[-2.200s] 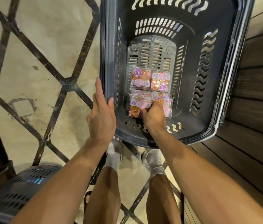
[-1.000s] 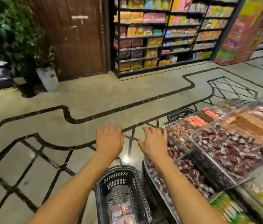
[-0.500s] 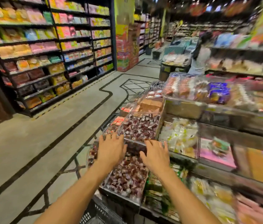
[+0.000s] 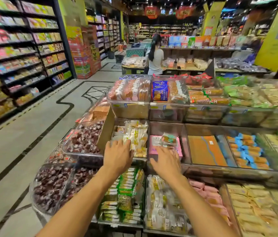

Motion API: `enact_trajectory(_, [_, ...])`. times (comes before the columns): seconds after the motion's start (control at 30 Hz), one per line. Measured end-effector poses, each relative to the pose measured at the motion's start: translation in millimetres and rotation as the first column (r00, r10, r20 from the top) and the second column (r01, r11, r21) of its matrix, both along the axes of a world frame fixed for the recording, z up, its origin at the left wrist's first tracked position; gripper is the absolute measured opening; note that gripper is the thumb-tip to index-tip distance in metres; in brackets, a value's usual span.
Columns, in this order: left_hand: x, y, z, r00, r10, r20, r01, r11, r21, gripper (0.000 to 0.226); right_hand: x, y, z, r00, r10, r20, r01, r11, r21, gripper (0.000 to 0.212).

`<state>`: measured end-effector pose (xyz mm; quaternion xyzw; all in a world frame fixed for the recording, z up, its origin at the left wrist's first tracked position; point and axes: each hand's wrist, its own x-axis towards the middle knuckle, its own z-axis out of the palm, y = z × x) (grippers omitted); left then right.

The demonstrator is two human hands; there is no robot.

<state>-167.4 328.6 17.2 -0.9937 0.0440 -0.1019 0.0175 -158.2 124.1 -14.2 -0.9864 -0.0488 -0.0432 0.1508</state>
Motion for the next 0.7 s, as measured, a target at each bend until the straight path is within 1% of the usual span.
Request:
enact_trajectory(0.1, [13.6, -29.1, -11.9, 0.999, -0.035, -0.040, 0.035, 0.999, -0.015, 0.039, 6.3, -35.8, -14.0, 0.999, -0.044, -0.022, 0.045, 0.999, 0.022, 0.060])
enact_trajectory(0.23, [40.8, -54.3, -23.3, 0.995, -0.071, -0.075, 0.069, 0.997, -0.020, 0.042, 22.0, -65.8, -27.2, 0.996, -0.082, -0.046, 0.084, 0.995, 0.052, 0.055])
enact_trajectory(0.37, [74.3, -63.8, -35.6, 0.990, -0.109, -0.095, 0.108, 0.994, -0.016, 0.046, 49.1, -77.4, -39.8, 0.989, -0.135, -0.066, 0.139, 0.989, 0.057, 0.053])
enact_trajectory(0.5, [117.1, -65.0, -55.5, 0.971, -0.155, -0.180, 0.145, 0.987, -0.067, 0.045, 80.6, -79.6, -48.5, 0.976, -0.185, -0.115, 0.195, 0.977, 0.088, 0.053])
enact_trajectory(0.6, [143.2, -67.5, -67.7, 0.952, -0.202, -0.230, 0.184, 0.978, -0.096, 0.040, 103.1, -81.8, -55.8, 0.957, -0.246, -0.156, 0.271, 0.949, 0.163, 0.048])
enact_trajectory(0.7, [157.4, -70.9, -72.5, 0.940, -0.237, -0.244, 0.208, 0.968, -0.138, 0.032, 123.3, -86.8, -71.8, 0.913, -0.337, -0.229, 0.390, 0.886, 0.250, 0.047])
